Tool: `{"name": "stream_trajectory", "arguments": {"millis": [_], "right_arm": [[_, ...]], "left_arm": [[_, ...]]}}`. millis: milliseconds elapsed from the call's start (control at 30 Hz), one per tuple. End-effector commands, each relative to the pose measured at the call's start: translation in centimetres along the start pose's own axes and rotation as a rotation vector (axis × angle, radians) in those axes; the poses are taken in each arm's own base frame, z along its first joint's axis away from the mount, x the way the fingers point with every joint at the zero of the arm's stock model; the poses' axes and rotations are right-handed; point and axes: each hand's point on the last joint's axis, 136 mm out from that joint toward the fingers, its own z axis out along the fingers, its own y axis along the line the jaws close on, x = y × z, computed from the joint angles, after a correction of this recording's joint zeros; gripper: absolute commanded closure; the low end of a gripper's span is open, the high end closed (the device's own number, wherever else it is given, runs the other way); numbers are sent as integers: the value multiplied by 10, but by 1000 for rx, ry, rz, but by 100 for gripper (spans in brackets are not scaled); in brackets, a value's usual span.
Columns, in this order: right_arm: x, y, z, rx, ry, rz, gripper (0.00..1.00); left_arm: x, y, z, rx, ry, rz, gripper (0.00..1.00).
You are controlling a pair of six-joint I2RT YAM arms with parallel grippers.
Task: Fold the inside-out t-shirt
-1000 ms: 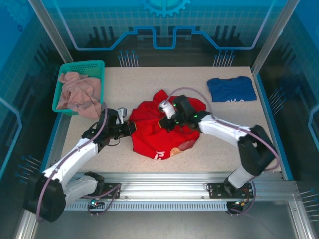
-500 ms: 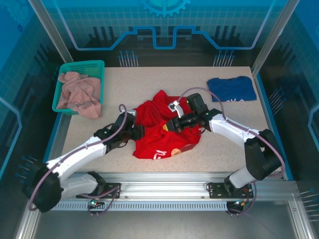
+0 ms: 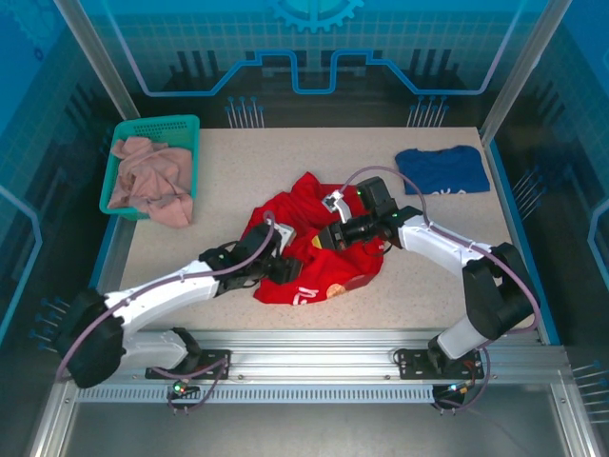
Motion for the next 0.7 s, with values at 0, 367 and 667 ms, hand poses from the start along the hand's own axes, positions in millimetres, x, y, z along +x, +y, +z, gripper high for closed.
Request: {"name": "stream_trajectory", "arguments": {"millis": [0,367,667], "right_arm": [[-8,5,-6,-19,-15,5,100],[-13,5,-18,4,-48,18,100],[-20,-4,-34,83,-100,107,100]], "left_arm": [[-26,-10,7,53,-45,53,41],[-31,-12,22,133,-28,28,89],[-52,-8,-41,322,-214,-151,100]]}}
